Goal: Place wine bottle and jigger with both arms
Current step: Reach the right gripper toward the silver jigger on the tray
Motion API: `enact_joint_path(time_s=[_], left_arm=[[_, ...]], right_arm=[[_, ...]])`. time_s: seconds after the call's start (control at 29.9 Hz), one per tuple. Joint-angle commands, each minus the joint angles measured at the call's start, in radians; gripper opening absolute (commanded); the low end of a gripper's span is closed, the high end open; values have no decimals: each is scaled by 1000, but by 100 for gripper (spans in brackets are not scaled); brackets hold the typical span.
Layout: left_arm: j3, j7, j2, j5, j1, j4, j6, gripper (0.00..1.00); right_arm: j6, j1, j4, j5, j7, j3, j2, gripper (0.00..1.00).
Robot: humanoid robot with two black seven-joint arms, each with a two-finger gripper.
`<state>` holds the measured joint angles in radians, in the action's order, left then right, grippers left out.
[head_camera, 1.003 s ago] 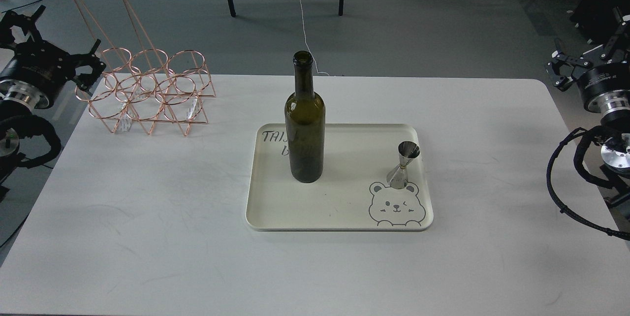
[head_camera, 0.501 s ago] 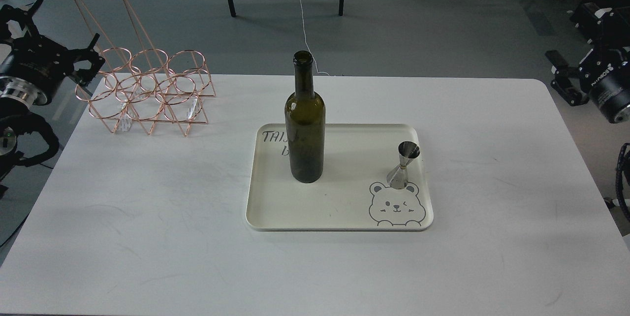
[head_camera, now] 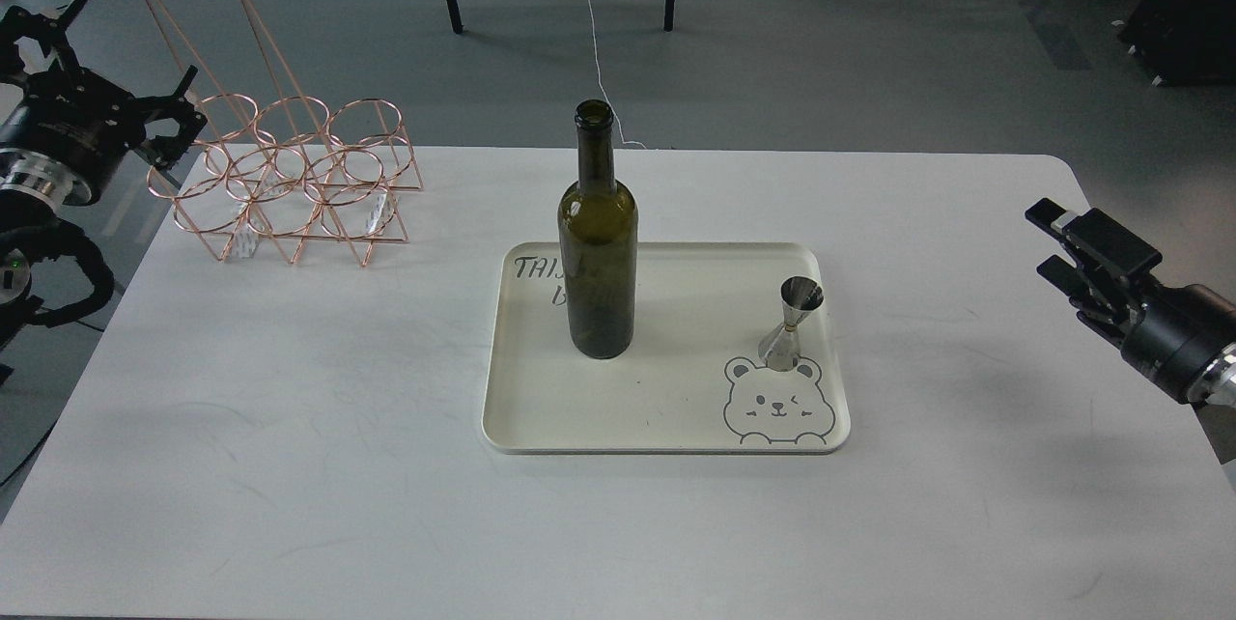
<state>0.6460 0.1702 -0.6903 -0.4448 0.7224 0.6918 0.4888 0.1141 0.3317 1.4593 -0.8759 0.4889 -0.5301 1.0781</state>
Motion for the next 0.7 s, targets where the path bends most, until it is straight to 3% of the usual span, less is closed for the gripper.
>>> enact_joint_path(time_s=[0.0, 0.17, 0.37, 0.67], left_arm=[[-2, 0, 3, 0, 0, 0, 0, 98], [-2, 0, 3, 0, 0, 2, 0, 98], [-3, 0, 2, 2, 0, 2, 0, 98], [-6, 2, 2, 3, -1, 0, 0, 98]], right_arm=[[27, -11, 4, -210, 0, 1, -17, 97], [42, -6, -5, -487, 0, 1, -64, 96], [45, 50, -131, -773, 0, 44, -225, 95], [191, 283, -373, -825, 0, 309, -403, 83]])
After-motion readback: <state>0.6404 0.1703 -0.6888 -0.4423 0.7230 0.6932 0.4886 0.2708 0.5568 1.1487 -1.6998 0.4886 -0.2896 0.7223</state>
